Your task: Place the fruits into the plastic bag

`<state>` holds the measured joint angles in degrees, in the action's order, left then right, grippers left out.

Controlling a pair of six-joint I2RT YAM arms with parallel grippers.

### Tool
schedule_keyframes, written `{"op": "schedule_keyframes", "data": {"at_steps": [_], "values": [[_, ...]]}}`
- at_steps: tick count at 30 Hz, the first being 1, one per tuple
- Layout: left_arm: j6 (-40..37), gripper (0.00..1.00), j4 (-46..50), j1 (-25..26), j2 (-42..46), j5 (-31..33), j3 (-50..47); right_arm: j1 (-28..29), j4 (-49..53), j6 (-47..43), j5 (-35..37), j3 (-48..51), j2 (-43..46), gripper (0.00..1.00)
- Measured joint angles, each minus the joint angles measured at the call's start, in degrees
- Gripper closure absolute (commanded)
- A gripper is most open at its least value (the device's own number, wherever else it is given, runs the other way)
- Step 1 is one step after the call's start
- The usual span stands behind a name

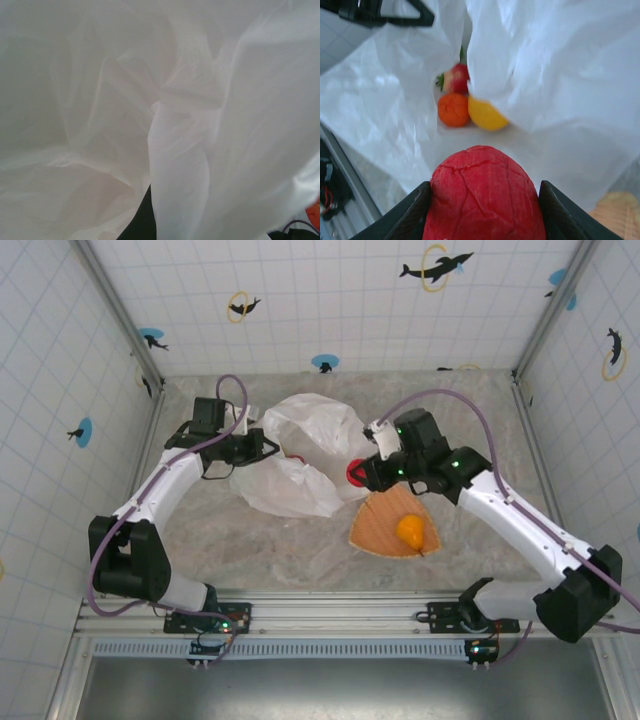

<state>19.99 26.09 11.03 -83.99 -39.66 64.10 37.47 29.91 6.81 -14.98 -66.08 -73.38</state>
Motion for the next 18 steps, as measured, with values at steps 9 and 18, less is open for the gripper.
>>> {"op": "schedule_keyframes", "data": {"at_steps": [9,18], "values": [[1.1,1.00,0.1,0.0,1.4,0.0,0.0,0.4,-9.3,1.6,-0.7,1.0,-7.7,0.57],[1.1,1.00,0.1,0.0,1.5,0.0,-0.5,3.5,-17.0,1.7,0.5,4.8,-10.0,0.57]]}}
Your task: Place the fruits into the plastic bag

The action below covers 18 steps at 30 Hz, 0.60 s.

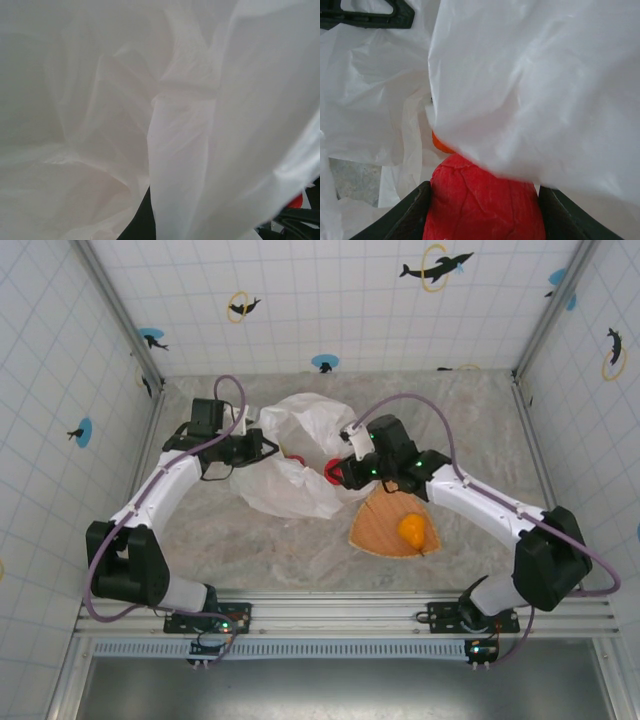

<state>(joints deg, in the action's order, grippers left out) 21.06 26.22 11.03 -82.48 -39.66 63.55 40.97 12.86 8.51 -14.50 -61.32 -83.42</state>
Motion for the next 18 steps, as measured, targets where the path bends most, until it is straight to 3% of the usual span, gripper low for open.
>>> {"op": "schedule_keyframes", "data": {"at_steps": [7,18], "values": [[0.2,1.00,-0.1,0.0,0.0,0.0,-0.2,1.4,-3.1,0.1,3.9,0.9,-3.6,0.56],[0.4,1.00,-0.2,0.0,0.0,0.0,-0.2,6.8,-19.0,7.4,11.0,-0.2,-16.2,0.55]]}}
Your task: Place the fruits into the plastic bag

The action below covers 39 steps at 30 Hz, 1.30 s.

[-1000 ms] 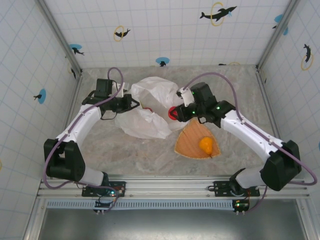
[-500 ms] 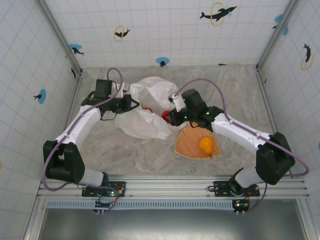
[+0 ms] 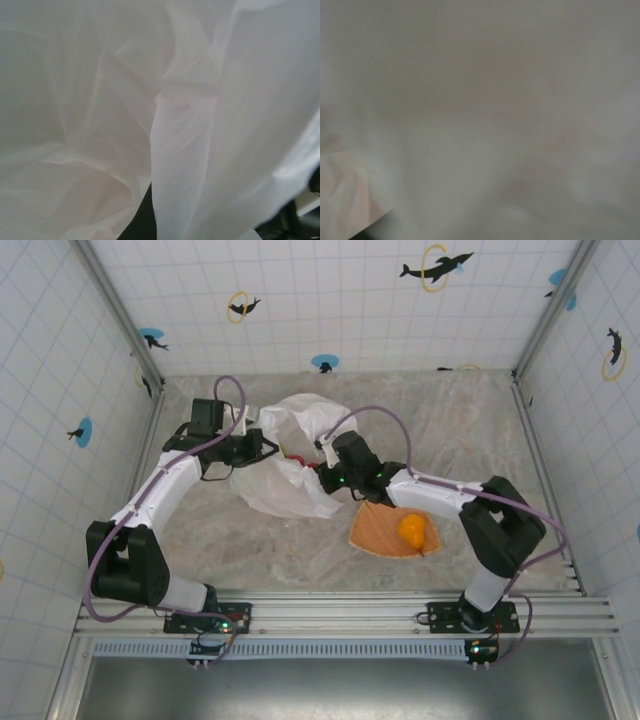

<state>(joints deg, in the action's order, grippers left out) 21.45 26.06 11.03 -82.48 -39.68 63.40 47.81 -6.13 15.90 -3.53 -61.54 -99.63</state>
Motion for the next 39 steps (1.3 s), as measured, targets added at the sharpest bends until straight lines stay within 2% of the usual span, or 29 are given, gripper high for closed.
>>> {"op": "schedule_keyframes", "data": {"at_steps": [6,15,20,31,39], "values": [[0.0,1.00,0.0,0.0,0.0,0.0,0.0,2.0,-4.4,3.8,4.8,-3.3,-5.5,0.50],[0.0,1.00,0.0,0.0,0.0,0.0,0.0,1.5,-4.5,5.6,4.2,-5.8,-8.1,0.29],[0.0,1.00,0.0,0.0,0.0,0.0,0.0,0.7,-3.1,5.4,3.2,-5.8,-7.6,0.22],[0.0,1.00,0.0,0.0,0.0,0.1,0.0,-1.4,3.9,2.6,-0.2,-4.1,1.7,0.22],[0.0,1.00,0.0,0.0,0.0,0.1,0.0,-3.9,13.2,-1.9,-9.6,0.8,11.3,0.25]]}}
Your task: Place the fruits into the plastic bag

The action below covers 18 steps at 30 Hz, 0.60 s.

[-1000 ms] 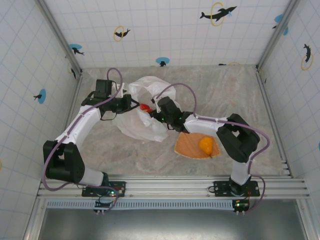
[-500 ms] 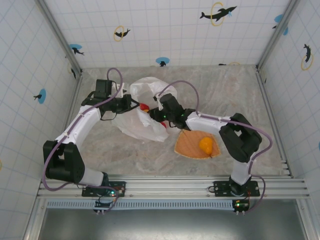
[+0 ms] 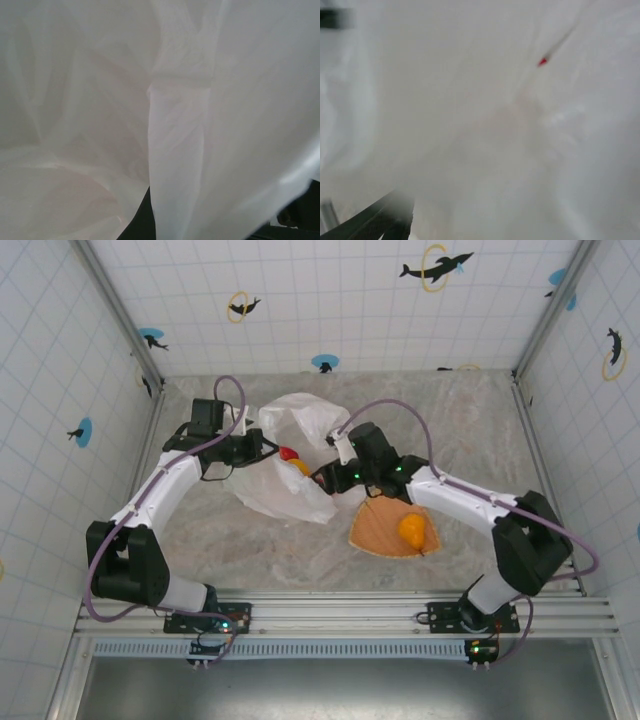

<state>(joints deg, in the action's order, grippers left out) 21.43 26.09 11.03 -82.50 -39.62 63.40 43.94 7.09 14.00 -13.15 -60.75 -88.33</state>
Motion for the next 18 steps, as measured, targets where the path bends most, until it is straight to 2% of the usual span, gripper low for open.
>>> {"op": "schedule_keyframes", "data": {"at_steps": [11,15,18], "values": [[0.0,1.00,0.0,0.0,0.0,0.0,0.0,-4.8,9.9,-3.5,-8.2,4.6,12.9,0.25],[0.0,1.00,0.0,0.0,-0.1,0.0,0.0,-6.2,15.6,-3.9,-6.1,4.6,16.3,0.23],[0.0,1.00,-0.1,0.0,-0.3,0.0,0.0,-6.9,21.8,-3.6,-1.7,4.6,18.0,0.20]]}}
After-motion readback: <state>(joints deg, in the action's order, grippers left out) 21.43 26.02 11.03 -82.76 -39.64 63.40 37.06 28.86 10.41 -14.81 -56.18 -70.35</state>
